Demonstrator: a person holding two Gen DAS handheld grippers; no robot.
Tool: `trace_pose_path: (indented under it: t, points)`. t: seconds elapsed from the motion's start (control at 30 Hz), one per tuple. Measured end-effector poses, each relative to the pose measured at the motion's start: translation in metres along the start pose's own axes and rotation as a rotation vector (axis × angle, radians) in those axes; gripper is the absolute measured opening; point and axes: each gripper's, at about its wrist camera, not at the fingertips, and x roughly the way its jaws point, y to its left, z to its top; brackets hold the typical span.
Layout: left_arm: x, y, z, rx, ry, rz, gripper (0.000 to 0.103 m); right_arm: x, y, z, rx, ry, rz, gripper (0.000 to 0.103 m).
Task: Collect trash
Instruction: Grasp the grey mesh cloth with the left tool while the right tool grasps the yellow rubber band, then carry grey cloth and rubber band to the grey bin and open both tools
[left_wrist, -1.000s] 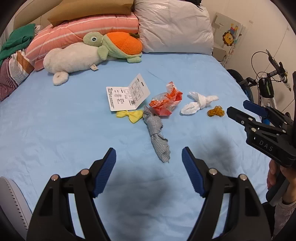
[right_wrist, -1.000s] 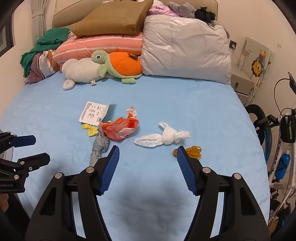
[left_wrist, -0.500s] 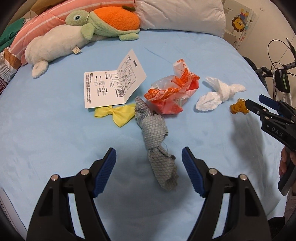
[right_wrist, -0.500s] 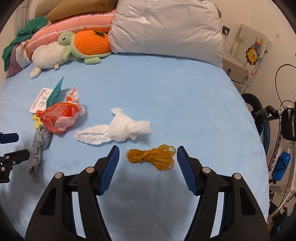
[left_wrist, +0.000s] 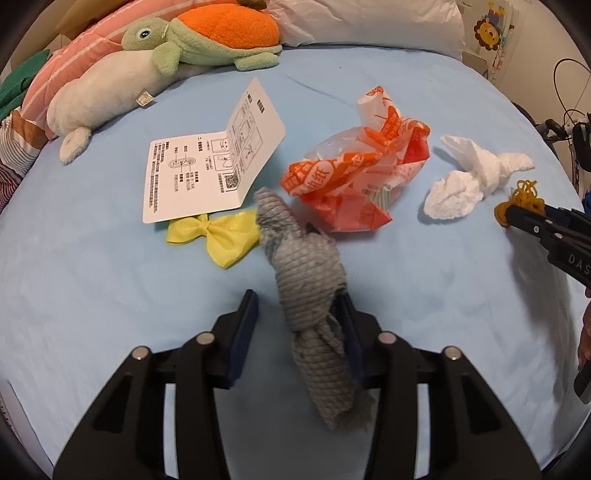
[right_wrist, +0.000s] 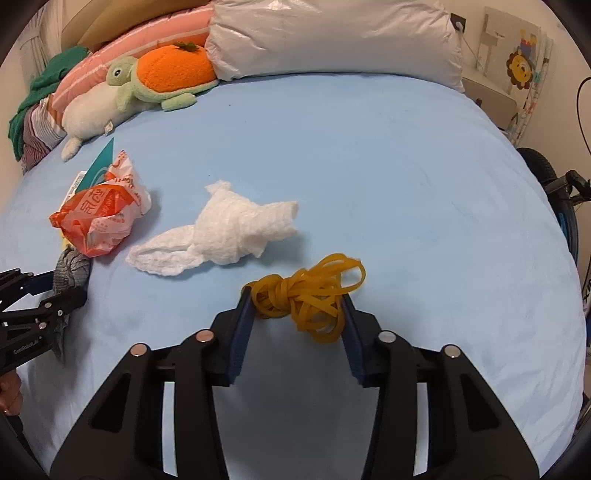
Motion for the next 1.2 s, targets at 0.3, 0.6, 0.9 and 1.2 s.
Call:
trace_pose_path:
  t: [0.3,0.6,0.9,1.2]
  points:
    - [-0.007,0.008,0.002,-0.055,0.016,-0.076,0.019,-0.012,0.033,-0.003,-0.114,-0.008,0.011,0.011]
    - [-0.035,0.023,-0.006,-0.08,-0.001,-0.096,0.019,-0.037,0.049,-0.004,-0.106,-0.03,0.023,0.008]
    - [-0.082,0.042,-0.023,-0.106,-0.032,-0.106,0.019,-0.085,0.073,-0.015,-0.093,-0.076,0.039,0.008]
    - [-0.146,0.077,-0.058,-0.156,-0.085,-0.092,0.019,-0.134,0.112,-0.035,-0.106,-0.106,0.077,0.008]
